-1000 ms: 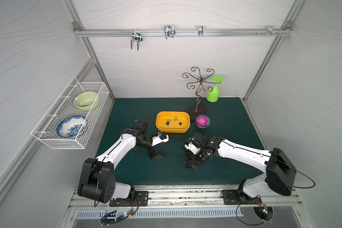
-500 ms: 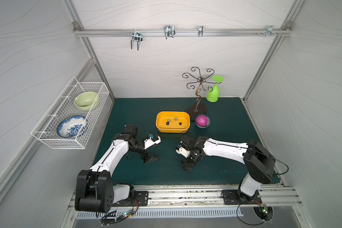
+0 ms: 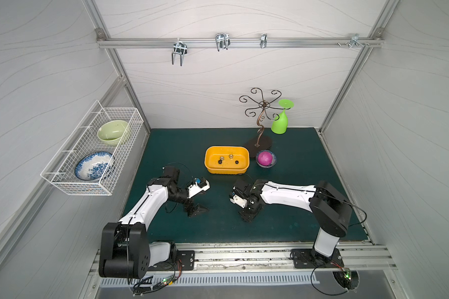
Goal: Put the nuts on the desktop into the storage box
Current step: Pick up the nut from the center of the board.
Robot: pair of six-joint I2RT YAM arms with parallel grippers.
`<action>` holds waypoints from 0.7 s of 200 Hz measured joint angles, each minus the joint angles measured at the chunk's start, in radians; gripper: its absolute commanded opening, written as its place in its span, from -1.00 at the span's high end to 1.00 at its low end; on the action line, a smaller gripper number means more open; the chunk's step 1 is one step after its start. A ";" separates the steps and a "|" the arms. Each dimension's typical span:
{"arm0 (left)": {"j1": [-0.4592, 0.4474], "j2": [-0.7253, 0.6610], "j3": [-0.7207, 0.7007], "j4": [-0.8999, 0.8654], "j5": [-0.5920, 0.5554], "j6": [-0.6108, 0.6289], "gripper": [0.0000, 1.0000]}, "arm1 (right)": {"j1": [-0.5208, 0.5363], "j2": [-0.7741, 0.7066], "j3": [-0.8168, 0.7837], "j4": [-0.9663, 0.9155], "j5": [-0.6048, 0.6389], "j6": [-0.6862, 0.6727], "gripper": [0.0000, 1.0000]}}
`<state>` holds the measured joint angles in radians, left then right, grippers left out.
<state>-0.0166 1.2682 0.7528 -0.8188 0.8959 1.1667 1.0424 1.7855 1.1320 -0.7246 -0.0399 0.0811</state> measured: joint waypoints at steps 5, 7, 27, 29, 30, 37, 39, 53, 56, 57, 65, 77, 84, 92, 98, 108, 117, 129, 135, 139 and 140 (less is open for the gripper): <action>0.001 0.000 0.000 0.002 0.000 -0.002 -0.97 | 0.000 0.000 0.000 0.000 0.000 0.000 0.12; 0.001 0.000 0.000 0.003 -0.001 -0.004 -0.97 | 0.000 0.000 0.000 0.000 0.000 0.000 0.13; 0.003 0.000 0.000 0.012 -0.006 -0.015 -0.97 | 0.000 0.000 0.000 0.002 -0.001 -0.001 0.14; 0.003 0.000 0.000 0.013 -0.006 -0.017 -0.97 | 0.000 0.000 0.000 0.002 -0.002 0.000 0.14; 0.003 0.000 0.000 0.013 -0.006 -0.017 -0.97 | 0.000 0.000 0.000 0.003 -0.002 -0.001 0.14; 0.003 0.000 0.000 0.015 -0.007 -0.019 -0.97 | 0.000 0.000 0.000 0.004 -0.002 0.000 0.14; 0.003 0.000 0.000 0.016 -0.007 -0.019 -0.97 | 0.000 0.000 0.000 0.004 -0.003 0.000 0.14; 0.003 0.000 0.000 0.016 -0.007 -0.020 -0.97 | 0.002 0.000 0.000 0.006 -0.005 0.000 0.14; 0.003 0.000 0.000 0.016 -0.007 -0.020 -0.97 | 0.002 0.000 0.000 0.007 -0.005 0.000 0.15; 0.003 0.000 0.000 0.016 -0.007 -0.020 -0.97 | 0.002 0.000 0.000 0.007 -0.005 0.000 0.15; 0.003 0.000 0.000 0.016 -0.008 -0.022 -0.97 | 0.002 0.002 0.000 0.009 -0.005 0.000 0.19; 0.003 0.000 0.000 0.016 -0.009 -0.026 -0.97 | 0.004 0.007 0.000 0.011 -0.009 0.000 0.24; 0.003 0.000 0.000 0.016 -0.011 -0.029 -0.97 | 0.004 0.011 0.000 0.011 -0.011 0.001 0.24; 0.003 0.000 0.000 0.016 -0.012 -0.032 -0.97 | 0.005 0.016 0.000 0.012 -0.013 0.001 0.24; 0.003 0.000 0.000 0.016 -0.014 -0.036 -0.97 | 0.005 0.019 0.000 0.012 -0.013 0.001 0.24; 0.003 0.000 0.000 0.016 -0.015 -0.039 -0.97 | 0.005 0.023 0.000 0.011 -0.014 0.001 0.26; 0.003 0.000 0.000 0.016 -0.018 -0.042 -0.97 | 0.005 0.023 0.000 0.011 -0.016 0.002 0.40; 0.003 0.000 0.000 0.016 -0.021 -0.044 -0.97 | 0.005 0.023 0.000 0.013 -0.018 0.008 0.61; 0.003 0.000 0.000 0.016 -0.021 -0.045 -0.97 | 0.005 0.023 0.000 0.013 -0.018 0.008 0.62; 0.003 0.000 0.000 0.017 -0.022 -0.045 -0.97 | 0.005 0.023 0.000 0.014 -0.018 0.005 0.62; 0.003 0.000 0.000 0.017 -0.022 -0.045 -0.97 | 0.005 0.023 0.000 0.014 -0.018 0.008 0.62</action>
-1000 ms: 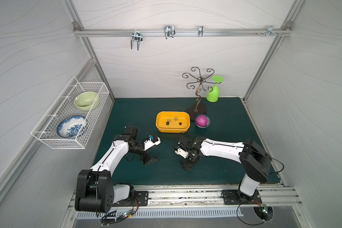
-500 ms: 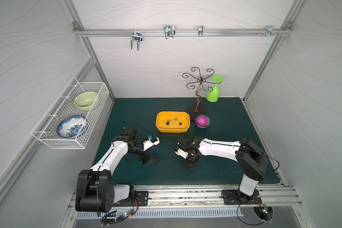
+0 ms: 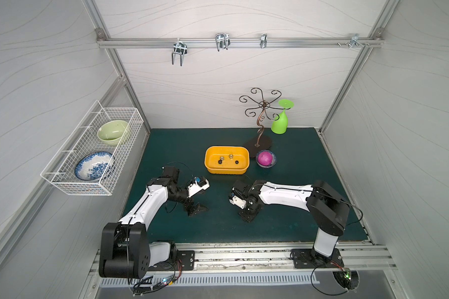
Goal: Put the nuts on the desktop into the storage box
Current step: Pick up the nut from the center of the board.
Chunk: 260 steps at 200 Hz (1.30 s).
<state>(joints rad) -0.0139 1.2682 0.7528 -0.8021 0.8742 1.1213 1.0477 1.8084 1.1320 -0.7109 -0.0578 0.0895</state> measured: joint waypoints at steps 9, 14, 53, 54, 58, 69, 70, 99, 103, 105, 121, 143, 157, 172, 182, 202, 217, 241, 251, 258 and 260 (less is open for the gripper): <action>0.000 0.000 0.000 0.001 0.000 -0.001 -0.97 | 0.000 0.000 0.000 0.001 0.001 0.001 0.61; 0.000 0.000 0.000 0.003 -0.001 -0.001 -0.97 | 0.000 0.000 0.000 0.001 0.001 0.000 0.61; 0.000 0.000 0.000 0.007 -0.003 -0.007 -0.97 | 0.000 -0.004 -0.002 0.005 0.014 0.009 0.60; 0.000 0.000 0.000 0.008 -0.003 -0.007 -0.97 | 0.000 -0.005 -0.003 0.005 0.014 0.009 0.60; 0.000 0.000 0.000 0.008 -0.003 -0.008 -0.97 | 0.000 -0.007 -0.003 0.008 0.018 0.011 0.60; 0.000 0.000 0.000 0.008 -0.003 -0.015 -0.97 | 0.000 -0.020 -0.008 0.016 0.032 0.019 0.60; 0.000 0.000 0.000 0.009 -0.003 -0.014 -0.97 | 0.000 -0.021 -0.008 0.017 0.032 0.019 0.60; 0.000 0.001 0.000 0.021 -0.005 -0.033 -0.97 | 0.000 -0.097 -0.008 0.032 0.069 0.031 0.58; 0.000 0.002 0.001 0.020 -0.005 -0.033 -0.97 | 0.000 -0.113 -0.008 0.034 0.075 0.034 0.58; 0.000 0.002 0.002 0.019 -0.004 -0.033 -0.97 | 0.000 -0.119 -0.008 0.034 0.077 0.034 0.58; 0.000 0.004 0.020 -0.004 -0.003 -0.029 -0.97 | -0.004 -0.164 -0.001 0.033 0.086 0.039 0.58; 0.000 0.009 0.083 -0.039 0.002 -0.016 -0.97 | -0.027 -0.184 0.040 0.027 0.076 0.051 0.58; 0.000 0.024 0.139 -0.062 0.007 -0.009 -0.97 | -0.053 -0.184 0.075 0.027 0.067 0.061 0.58; 0.000 0.053 0.204 -0.084 0.016 -0.006 -0.97 | -0.083 -0.184 0.113 0.025 0.057 0.073 0.58; 0.000 0.076 0.247 -0.093 0.024 -0.007 -0.97 | -0.098 -0.184 0.137 0.023 0.055 0.080 0.57; 0.000 0.122 0.319 -0.109 0.053 -0.017 -0.97 | -0.129 -0.184 0.189 0.022 0.045 0.098 0.58; 0.000 0.145 0.354 -0.109 0.086 -0.045 -0.97 | -0.142 -0.185 0.225 0.024 0.039 0.103 0.58; 0.000 0.165 0.390 -0.105 0.138 -0.121 -0.97 | -0.145 -0.197 0.238 0.068 0.040 0.101 0.58; 0.000 0.172 0.405 -0.098 0.156 -0.156 -0.97 | -0.148 -0.204 0.239 0.087 0.043 0.101 0.58; 0.000 0.178 0.418 -0.090 0.165 -0.183 -0.97 | -0.151 -0.205 0.246 0.094 0.045 0.100 0.57; 0.000 0.179 0.420 -0.088 0.167 -0.188 -0.97 | -0.153 -0.205 0.249 0.095 0.045 0.100 0.58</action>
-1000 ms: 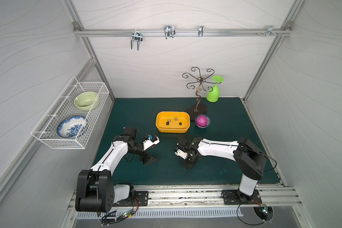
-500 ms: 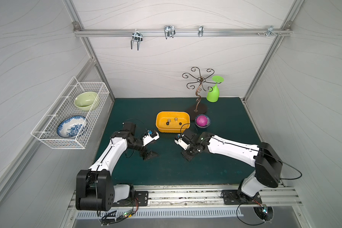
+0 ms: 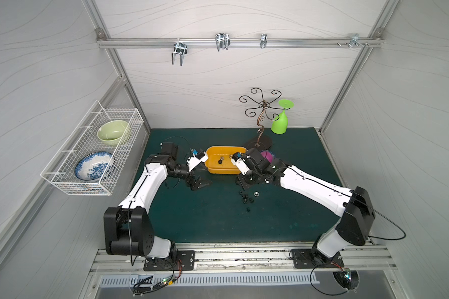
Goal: Put the nuts on the desktop into the storage box
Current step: Place the nut in the storage box.
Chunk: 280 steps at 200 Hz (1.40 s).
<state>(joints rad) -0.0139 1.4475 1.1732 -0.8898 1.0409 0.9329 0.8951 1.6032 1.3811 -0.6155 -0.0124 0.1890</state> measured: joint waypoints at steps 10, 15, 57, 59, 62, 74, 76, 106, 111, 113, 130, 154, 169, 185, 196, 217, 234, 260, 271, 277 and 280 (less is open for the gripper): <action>0.000 0.007 0.017 0.013 0.010 -0.029 -0.97 | -0.008 0.001 0.020 0.006 -0.002 -0.003 0.58; 0.000 0.010 0.026 0.019 0.013 -0.041 -0.97 | -0.014 0.002 0.033 0.006 -0.005 -0.003 0.58; 0.000 0.046 0.118 0.060 0.011 -0.105 -0.97 | -0.090 0.044 0.161 0.026 -0.030 -0.002 0.57; 0.000 0.050 0.124 0.065 0.009 -0.109 -0.97 | -0.093 0.047 0.165 0.028 -0.031 -0.002 0.57; 0.000 0.054 0.129 0.070 0.008 -0.113 -0.97 | -0.098 0.053 0.172 0.029 -0.033 -0.002 0.58; 0.000 0.076 0.155 0.100 -0.005 -0.139 -0.97 | -0.116 0.078 0.193 0.040 -0.039 0.002 0.58; 0.000 0.080 0.160 0.105 -0.007 -0.145 -0.97 | -0.117 0.081 0.196 0.041 -0.040 0.003 0.58; -0.002 0.152 0.210 0.183 -0.027 -0.240 -0.97 | -0.151 0.157 0.230 0.068 -0.043 0.022 0.58; -0.004 0.167 0.219 0.198 -0.031 -0.261 -0.97 | -0.154 0.171 0.237 0.071 -0.041 0.024 0.58; -0.005 0.172 0.222 0.202 -0.031 -0.270 -0.97 | -0.156 0.175 0.238 0.073 -0.039 0.026 0.58; -0.011 0.211 0.241 0.245 -0.038 -0.322 -0.97 | -0.167 0.230 0.269 0.082 -0.017 0.033 0.58; -0.031 0.246 0.253 0.282 -0.067 -0.364 -0.97 | -0.179 0.312 0.327 0.087 0.024 0.050 0.58; -0.051 0.265 0.259 0.294 -0.094 -0.374 -0.97 | -0.186 0.357 0.359 0.092 0.048 0.055 0.59; -0.066 0.283 0.267 0.300 -0.121 -0.387 -0.97 | -0.192 0.404 0.394 0.093 0.074 0.059 0.59; -0.075 0.296 0.271 0.315 -0.142 -0.397 -0.97 | -0.196 0.435 0.415 0.094 0.089 0.059 0.59; -0.087 0.315 0.275 0.332 -0.182 -0.424 -0.97 | -0.204 0.496 0.466 0.088 0.112 0.069 0.58; -0.093 0.328 0.278 0.335 -0.209 -0.455 -0.97 | -0.211 0.553 0.523 0.079 0.130 0.076 0.58; -0.103 0.330 0.277 0.357 -0.223 -0.487 -0.97 | -0.222 0.621 0.595 0.063 0.150 0.079 0.59; -0.109 0.330 0.275 0.369 -0.230 -0.492 -0.97 | -0.223 0.640 0.611 0.059 0.158 0.083 0.59; -0.113 0.330 0.273 0.373 -0.235 -0.494 -0.97 | -0.224 0.650 0.616 0.058 0.163 0.084 0.59; -0.114 0.330 0.272 0.374 -0.237 -0.494 -0.97 | -0.224 0.654 0.618 0.059 0.164 0.085 0.59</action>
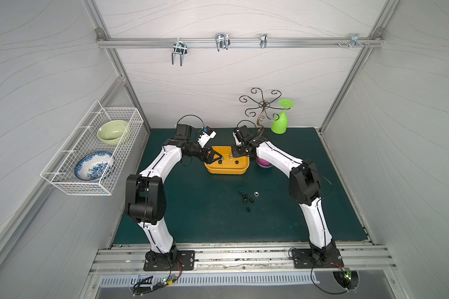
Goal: Put the nuts on the desktop into the storage box
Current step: Place the nut in the storage box.
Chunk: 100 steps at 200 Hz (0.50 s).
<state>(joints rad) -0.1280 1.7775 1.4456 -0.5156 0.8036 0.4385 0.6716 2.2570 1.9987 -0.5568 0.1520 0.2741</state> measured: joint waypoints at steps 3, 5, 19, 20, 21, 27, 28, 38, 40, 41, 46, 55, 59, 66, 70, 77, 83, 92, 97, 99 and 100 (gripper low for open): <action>-0.001 0.000 0.000 0.001 -0.002 -0.001 -0.97 | 0.000 0.003 0.002 0.000 0.002 0.000 0.59; -0.002 0.000 0.000 0.001 -0.003 -0.001 -0.97 | 0.000 0.005 0.003 -0.001 0.003 0.001 0.59; -0.005 0.003 0.000 0.005 -0.011 -0.003 -0.97 | -0.002 0.018 0.006 -0.001 0.007 0.007 0.59; -0.005 0.003 0.000 0.006 -0.011 -0.003 -0.97 | -0.003 0.019 0.007 -0.001 0.007 0.008 0.59; -0.005 0.004 0.000 0.006 -0.012 -0.003 -0.97 | -0.003 0.019 0.007 -0.001 0.007 0.008 0.59; -0.006 0.007 0.000 0.009 -0.014 -0.004 -0.97 | -0.005 0.024 0.007 -0.001 0.008 0.010 0.59; -0.006 0.008 0.000 0.009 -0.014 -0.005 -0.97 | -0.005 0.024 0.007 -0.001 0.008 0.010 0.59; -0.006 0.015 0.000 0.011 -0.016 -0.005 -0.97 | -0.005 0.029 0.007 -0.001 0.010 0.014 0.59; -0.006 0.017 0.000 0.011 -0.016 -0.006 -0.97 | -0.005 0.031 0.007 -0.001 0.010 0.014 0.59; -0.006 0.018 0.000 0.011 -0.016 -0.006 -0.97 | -0.005 0.031 0.007 -0.001 0.011 0.014 0.59; -0.006 0.022 0.000 0.012 -0.017 -0.006 -0.97 | -0.005 0.034 0.007 0.000 0.012 0.016 0.59; -0.006 0.031 0.000 0.013 -0.019 -0.008 -0.97 | -0.005 0.039 0.007 0.000 0.016 0.018 0.58; -0.006 0.035 0.000 0.013 -0.020 -0.009 -0.97 | -0.005 0.041 0.007 0.000 0.018 0.018 0.58; -0.006 0.043 0.000 0.013 -0.022 -0.010 -0.97 | -0.005 0.045 0.007 0.001 0.023 0.019 0.58; -0.006 0.046 0.000 0.013 -0.023 -0.013 -0.97 | -0.006 0.048 0.008 0.002 0.025 0.020 0.58; -0.006 0.052 0.000 0.014 -0.025 -0.015 -0.97 | -0.006 0.054 0.009 0.003 0.031 0.023 0.58; -0.006 0.056 0.000 0.014 -0.026 -0.017 -0.97 | -0.007 0.061 0.012 0.004 0.034 0.024 0.57; -0.006 0.061 0.000 0.017 -0.029 -0.021 -0.97 | -0.008 0.072 0.015 0.006 0.037 0.025 0.57; -0.006 0.064 0.000 0.018 -0.030 -0.023 -0.97 | -0.008 0.080 0.019 0.006 0.041 0.026 0.57; -0.006 0.064 0.000 0.018 -0.030 -0.024 -0.97 | -0.008 0.082 0.020 0.006 0.043 0.026 0.57; -0.006 0.064 0.000 0.019 -0.030 -0.024 -0.97 | -0.008 0.085 0.022 0.006 0.044 0.027 0.57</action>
<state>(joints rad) -0.1341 1.8416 1.4456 -0.4969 0.7734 0.4145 0.6632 2.3417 2.0205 -0.5503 0.1959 0.3008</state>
